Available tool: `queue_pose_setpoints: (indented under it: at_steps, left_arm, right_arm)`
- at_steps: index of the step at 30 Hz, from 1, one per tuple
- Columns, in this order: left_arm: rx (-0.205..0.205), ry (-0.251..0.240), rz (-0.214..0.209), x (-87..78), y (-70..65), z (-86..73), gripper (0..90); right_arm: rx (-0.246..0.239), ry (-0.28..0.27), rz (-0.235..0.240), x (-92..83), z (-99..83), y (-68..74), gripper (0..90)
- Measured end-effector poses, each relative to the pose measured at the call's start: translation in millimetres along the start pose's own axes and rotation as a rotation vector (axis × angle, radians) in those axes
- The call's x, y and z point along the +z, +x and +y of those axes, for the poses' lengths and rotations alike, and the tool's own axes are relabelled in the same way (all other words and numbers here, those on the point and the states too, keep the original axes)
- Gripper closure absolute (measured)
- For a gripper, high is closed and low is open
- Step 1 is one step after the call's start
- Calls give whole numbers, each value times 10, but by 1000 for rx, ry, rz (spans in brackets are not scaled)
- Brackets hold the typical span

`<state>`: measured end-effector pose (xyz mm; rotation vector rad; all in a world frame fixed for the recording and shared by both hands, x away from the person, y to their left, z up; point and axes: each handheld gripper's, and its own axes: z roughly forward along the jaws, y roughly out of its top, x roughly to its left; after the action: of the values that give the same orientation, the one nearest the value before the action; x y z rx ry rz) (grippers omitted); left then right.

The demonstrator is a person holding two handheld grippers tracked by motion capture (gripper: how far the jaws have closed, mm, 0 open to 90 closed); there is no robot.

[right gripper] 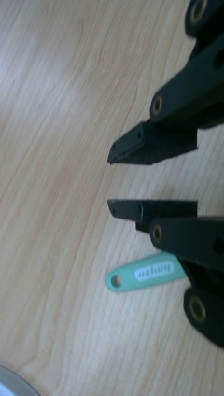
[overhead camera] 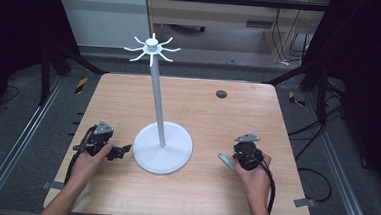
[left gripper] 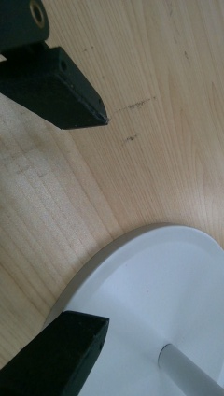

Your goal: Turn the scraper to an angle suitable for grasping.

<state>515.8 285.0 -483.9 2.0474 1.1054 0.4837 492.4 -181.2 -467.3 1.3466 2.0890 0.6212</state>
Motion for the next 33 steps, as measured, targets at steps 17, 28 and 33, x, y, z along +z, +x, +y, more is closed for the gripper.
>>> queue_pose_setpoints:
  at_steps: [17, 28, 33]
  left_arm:
    - [3, 4, -2, 3, -4, 1, 41]
    - [11, 5, -3, 10, -19, 1, 41]
    - [16, 9, -2, 11, -26, 3, 41]
  right_arm:
    - [-12, 73, 137, 146, -34, 92, 900]
    - [-24, 85, 197, 155, -52, 121, 900]
    - [-47, 85, 258, 116, -72, 175, 900]
